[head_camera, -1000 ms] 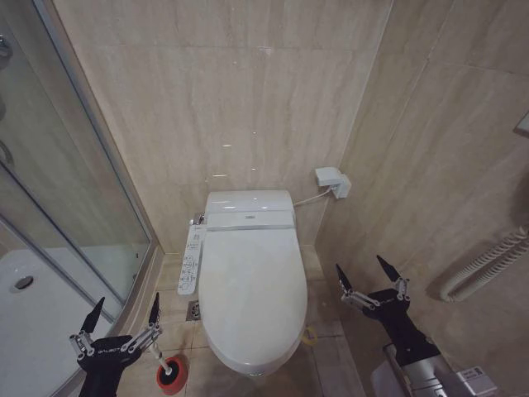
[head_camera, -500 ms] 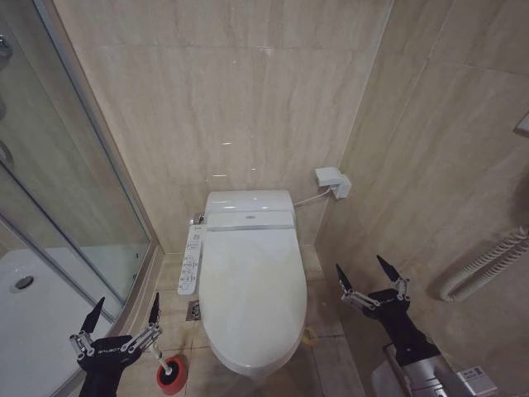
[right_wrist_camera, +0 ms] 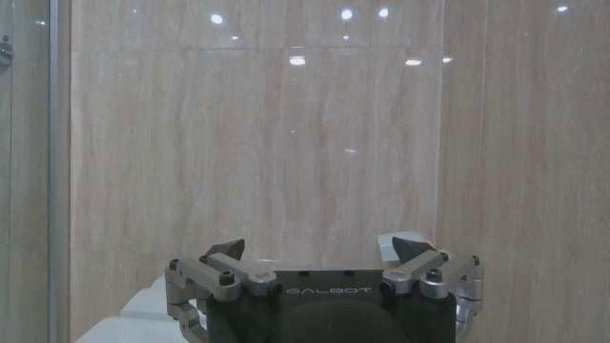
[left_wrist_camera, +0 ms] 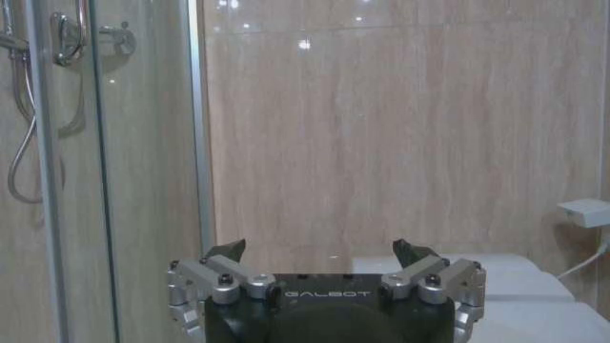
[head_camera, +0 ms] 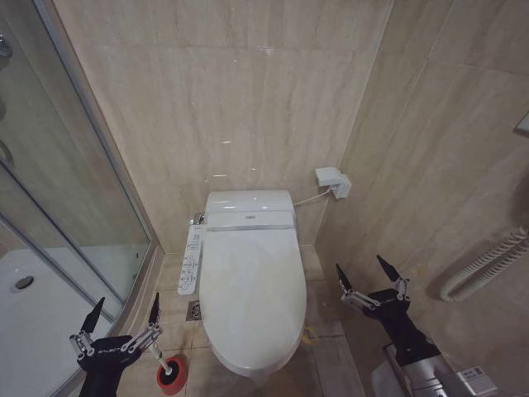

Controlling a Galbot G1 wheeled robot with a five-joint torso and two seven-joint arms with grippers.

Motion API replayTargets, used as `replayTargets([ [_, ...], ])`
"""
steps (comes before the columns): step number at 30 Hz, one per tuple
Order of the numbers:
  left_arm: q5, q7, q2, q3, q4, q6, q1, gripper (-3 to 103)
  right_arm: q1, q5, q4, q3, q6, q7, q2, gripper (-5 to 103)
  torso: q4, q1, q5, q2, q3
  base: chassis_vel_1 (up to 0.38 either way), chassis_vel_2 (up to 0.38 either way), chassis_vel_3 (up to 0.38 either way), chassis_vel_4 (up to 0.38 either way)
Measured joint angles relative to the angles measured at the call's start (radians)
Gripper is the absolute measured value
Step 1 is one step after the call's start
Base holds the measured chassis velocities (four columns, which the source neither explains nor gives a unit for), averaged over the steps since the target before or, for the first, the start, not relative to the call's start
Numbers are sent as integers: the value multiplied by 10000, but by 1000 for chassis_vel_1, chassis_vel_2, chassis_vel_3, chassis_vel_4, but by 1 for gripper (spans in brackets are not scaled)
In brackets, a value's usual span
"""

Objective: Open the toilet lid, clean the toilet bowl with a toilet brush, close the toilet lid, and flush.

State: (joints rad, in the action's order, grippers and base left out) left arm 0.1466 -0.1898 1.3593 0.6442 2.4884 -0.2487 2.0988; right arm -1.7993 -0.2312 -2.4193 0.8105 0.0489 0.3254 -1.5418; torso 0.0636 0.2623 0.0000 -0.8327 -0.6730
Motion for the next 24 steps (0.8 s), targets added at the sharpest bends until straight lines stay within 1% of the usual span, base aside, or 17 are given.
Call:
replayTargets([
  [24,0,0,0,0,0,0,0,100,0,0,0,0,0,0,0,100,0,0,0,0,0,0,0,0,0],
])
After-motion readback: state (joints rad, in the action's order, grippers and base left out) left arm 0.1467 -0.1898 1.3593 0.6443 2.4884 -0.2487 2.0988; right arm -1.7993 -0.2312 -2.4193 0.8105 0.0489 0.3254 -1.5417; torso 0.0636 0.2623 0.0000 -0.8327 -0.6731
